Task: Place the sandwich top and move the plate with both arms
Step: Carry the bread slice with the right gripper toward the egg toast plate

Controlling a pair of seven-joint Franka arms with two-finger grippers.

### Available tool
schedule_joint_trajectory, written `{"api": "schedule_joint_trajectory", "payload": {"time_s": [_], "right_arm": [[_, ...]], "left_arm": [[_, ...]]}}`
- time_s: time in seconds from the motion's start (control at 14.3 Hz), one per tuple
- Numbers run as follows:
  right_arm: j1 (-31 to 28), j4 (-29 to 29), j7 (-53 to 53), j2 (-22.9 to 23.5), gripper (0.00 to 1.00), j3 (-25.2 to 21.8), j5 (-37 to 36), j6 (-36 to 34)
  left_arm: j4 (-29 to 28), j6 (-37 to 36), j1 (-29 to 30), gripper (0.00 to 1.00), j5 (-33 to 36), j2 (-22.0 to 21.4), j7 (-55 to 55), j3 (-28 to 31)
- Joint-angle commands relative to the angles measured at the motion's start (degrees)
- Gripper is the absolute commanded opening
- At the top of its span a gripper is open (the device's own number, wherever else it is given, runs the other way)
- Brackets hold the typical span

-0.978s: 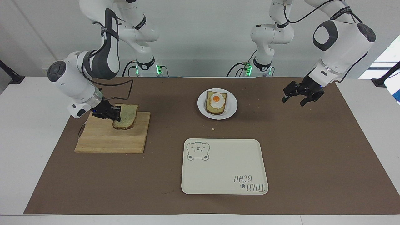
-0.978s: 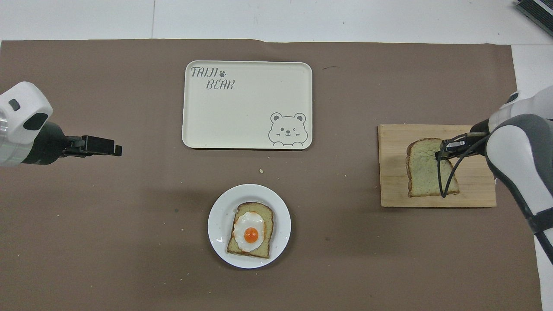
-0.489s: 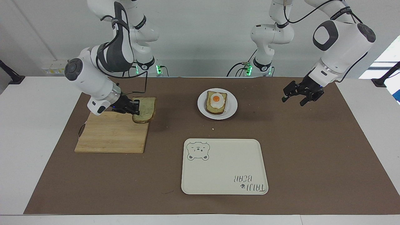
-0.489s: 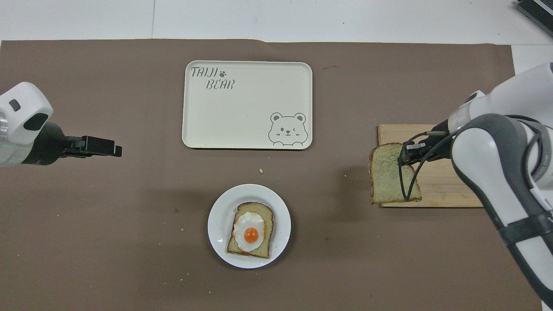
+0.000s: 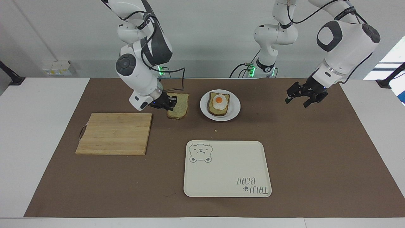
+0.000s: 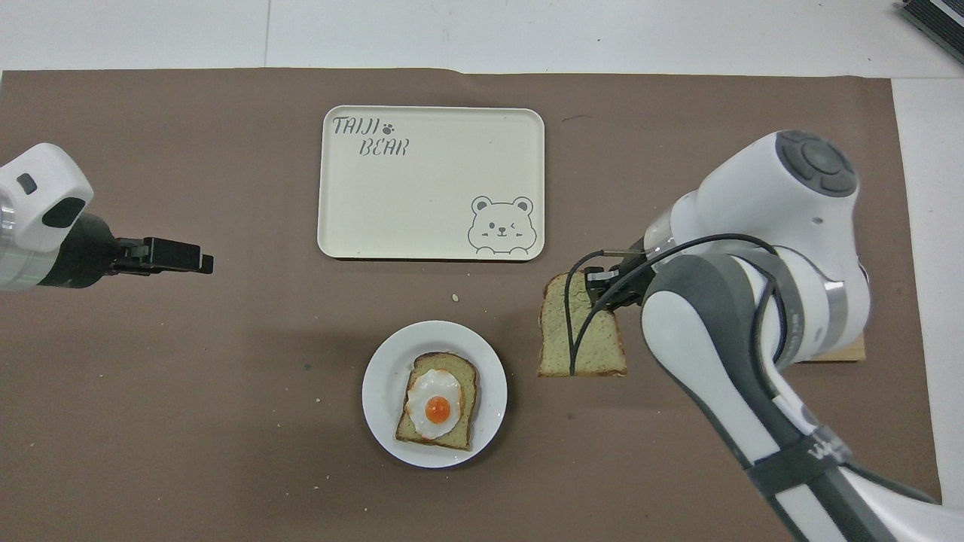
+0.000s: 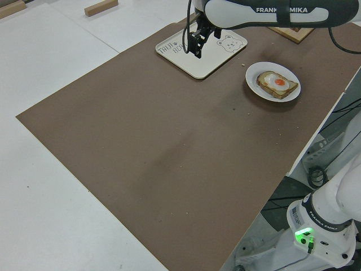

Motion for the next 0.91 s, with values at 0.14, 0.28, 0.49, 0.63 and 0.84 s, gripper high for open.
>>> {"api": "schedule_joint_trajectory", "payload": {"time_s": [0.14, 0.28, 0.49, 0.63, 0.84], "right_arm": [[4.95, -0.68, 4.38, -0.84, 0.0, 0.06, 3.31, 2.66], [8.02, -0.76, 6.3, -0.49, 0.0, 0.06, 5.15, 3.36], [11.72, -1.82, 8.51, 0.12, 0.0, 0.06, 5.33, 7.23], [14.7, -2.43, 10.0, 1.09, 0.0, 0.06, 5.6, 10.2], [17.17, -2.79, 11.93, 3.37, 0.0, 0.06, 5.6, 14.07]], "left_arm": [[0.71, -1.12, -1.78, 1.0, 5.84, -0.05, -2.57, -0.31], [0.62, -1.12, -2.05, 1.0, 5.93, -0.13, -4.23, -0.48], [0.54, -1.12, -3.45, 1.0, 9.7, -0.22, -5.29, -0.57], [0.28, -0.95, -3.54, 1.0, 9.71, -0.4, -5.47, -0.66], [0.1, -0.77, -3.54, 1.0, 9.71, -0.49, -5.47, -0.75]]}}
